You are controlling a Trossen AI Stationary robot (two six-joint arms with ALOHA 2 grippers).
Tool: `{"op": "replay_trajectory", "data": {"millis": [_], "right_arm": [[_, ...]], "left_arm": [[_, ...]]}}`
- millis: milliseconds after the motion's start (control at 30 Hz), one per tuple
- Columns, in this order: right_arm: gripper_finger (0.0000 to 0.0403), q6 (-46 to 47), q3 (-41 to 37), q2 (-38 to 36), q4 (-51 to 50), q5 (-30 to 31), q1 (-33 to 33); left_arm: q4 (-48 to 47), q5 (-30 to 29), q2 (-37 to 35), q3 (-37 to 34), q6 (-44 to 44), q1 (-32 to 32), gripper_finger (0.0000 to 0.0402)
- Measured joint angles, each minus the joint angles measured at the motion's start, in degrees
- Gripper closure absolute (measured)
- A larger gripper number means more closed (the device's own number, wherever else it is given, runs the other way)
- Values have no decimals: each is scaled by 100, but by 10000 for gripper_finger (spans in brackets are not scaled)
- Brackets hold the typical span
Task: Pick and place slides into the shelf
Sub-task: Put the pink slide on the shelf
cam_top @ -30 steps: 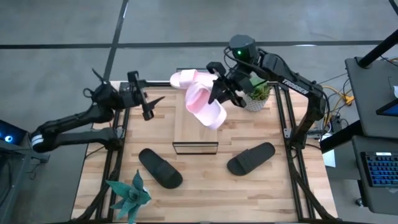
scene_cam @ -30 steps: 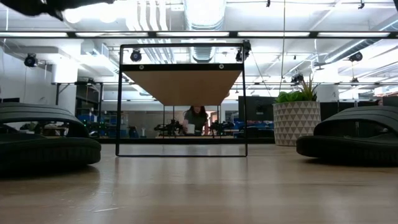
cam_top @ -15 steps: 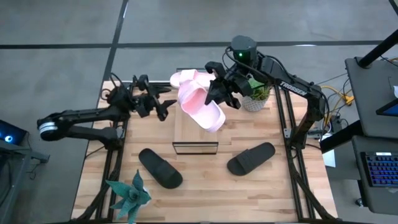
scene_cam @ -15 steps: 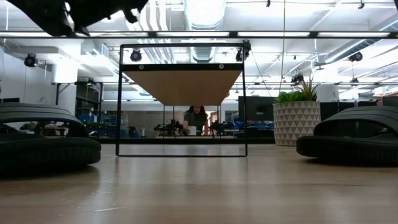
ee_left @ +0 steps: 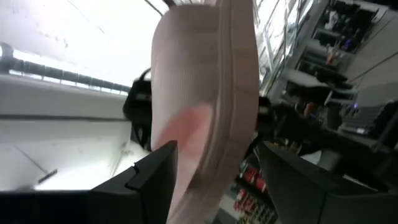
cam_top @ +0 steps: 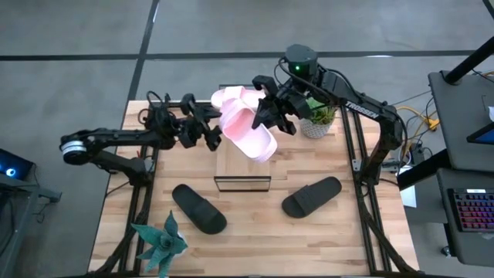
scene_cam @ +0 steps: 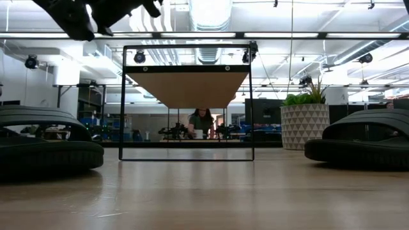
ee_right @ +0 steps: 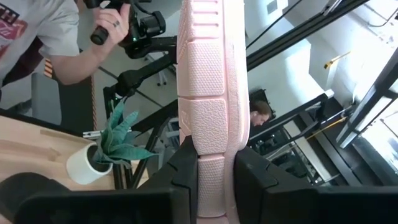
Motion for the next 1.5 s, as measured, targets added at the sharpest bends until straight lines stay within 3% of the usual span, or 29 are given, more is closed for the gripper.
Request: {"op": "replay_trajectory", "data": {"millis": [167,500,600,700,1000,1267,1500], "right_arm": [[350,0,-4,-2,4,4,0],[350,-61,-57,-5,33,-5,0],[350,180,-16,-9,35,-1,7],[344,596,94,-9,33,115,0],[256,1331,427,-69,-21,1558,13],[243,1214,529,-301,-279,3724,28],[250,899,566,-651,-901,4412,4]], "left_arm": [[-1,35,58,97,-16,-114,217],[-44,92,64,194,-41,-205,335],[-110,-153,34,198,-160,-212,375],[-351,-401,-107,200,-251,-210,377],[-1005,-839,-641,163,-216,-194,378],[-1752,-1343,-1509,-118,-206,-185,378],[-3032,-1636,-2379,-202,-19,-194,379]]}}
